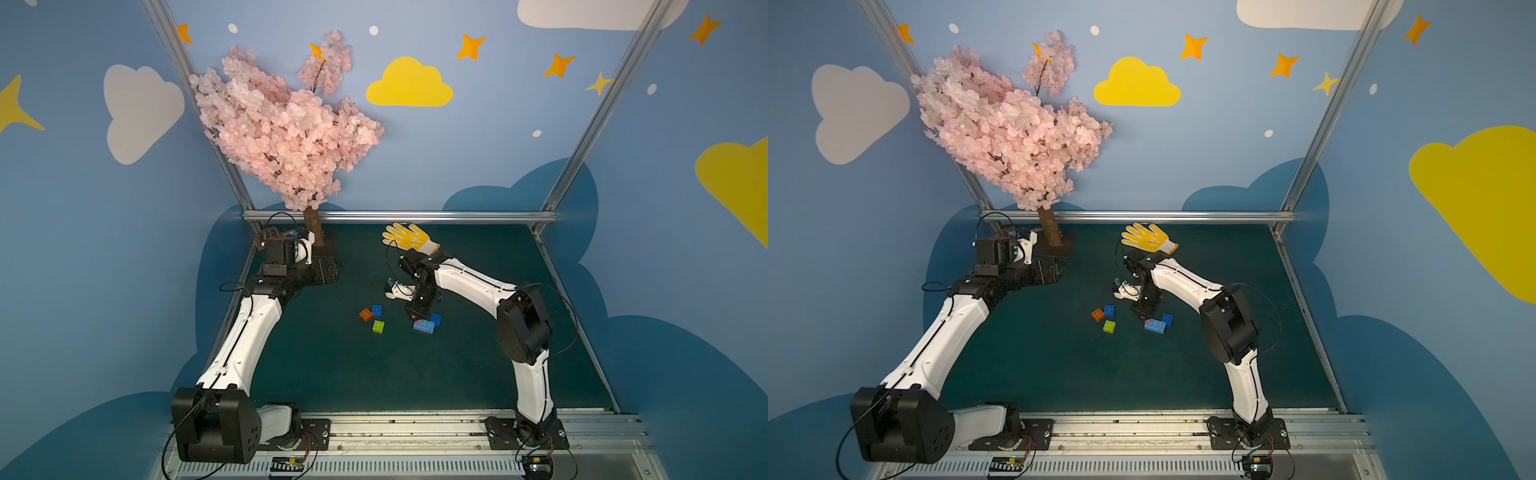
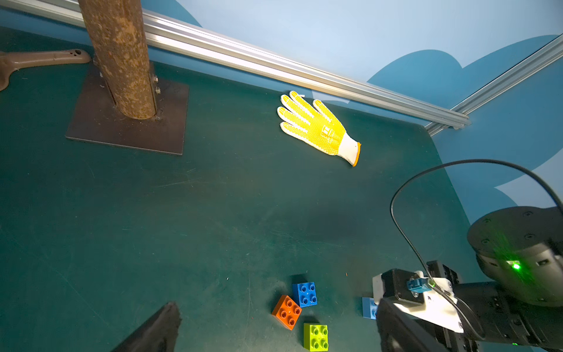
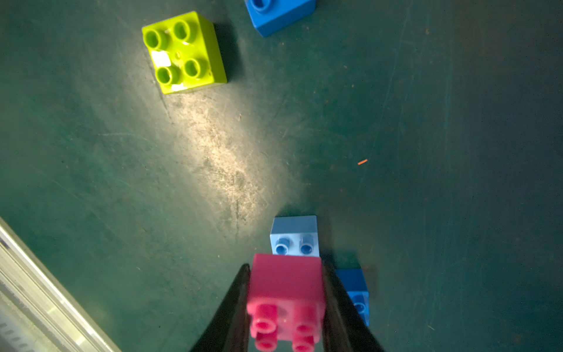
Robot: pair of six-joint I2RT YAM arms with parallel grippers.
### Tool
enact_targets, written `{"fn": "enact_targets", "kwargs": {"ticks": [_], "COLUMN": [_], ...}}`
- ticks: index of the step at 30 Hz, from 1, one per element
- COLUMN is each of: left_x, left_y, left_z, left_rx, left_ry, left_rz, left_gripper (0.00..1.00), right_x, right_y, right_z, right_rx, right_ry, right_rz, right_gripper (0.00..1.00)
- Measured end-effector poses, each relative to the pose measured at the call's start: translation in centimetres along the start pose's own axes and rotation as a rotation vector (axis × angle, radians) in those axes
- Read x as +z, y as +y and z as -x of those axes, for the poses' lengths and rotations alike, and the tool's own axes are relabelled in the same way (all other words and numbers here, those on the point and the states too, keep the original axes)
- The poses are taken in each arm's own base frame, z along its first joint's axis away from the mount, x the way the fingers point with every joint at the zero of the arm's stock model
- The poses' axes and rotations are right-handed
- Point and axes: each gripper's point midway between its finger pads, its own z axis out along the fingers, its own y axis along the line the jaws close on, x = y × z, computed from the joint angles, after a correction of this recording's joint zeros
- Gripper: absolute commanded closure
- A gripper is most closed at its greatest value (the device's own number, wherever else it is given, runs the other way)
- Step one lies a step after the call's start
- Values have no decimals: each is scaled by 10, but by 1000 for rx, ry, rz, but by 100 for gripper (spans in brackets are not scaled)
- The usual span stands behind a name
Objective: Assemble the letter y with lego
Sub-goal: Assemble the lego brick with the lego brick.
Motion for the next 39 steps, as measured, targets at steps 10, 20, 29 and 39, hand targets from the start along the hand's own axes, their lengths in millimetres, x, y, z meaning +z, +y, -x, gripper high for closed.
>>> {"fn": "enact_targets", "kwargs": {"ticks": [10,20,29,39], "left_x": [0,0,0,0], "left_y": [3,5,6,7], "left_z": [1,1,1,1], "left_rx": [0,0,0,0], "left_ry": [-3,-6,-8,-9], "left_rz": [15,30,38,41], "left_gripper": [0,0,0,0], "right_x": [13,16,22,23], "right_y": [4,4,1,-4], "right_z": [-4,-5,-6,-5], "right_rx": [-12,-20,-33,-49], "right_ry": [38,51,64,65], "right_rz": [19,9,-11,-37], "right_gripper": [100,100,100,100]}}
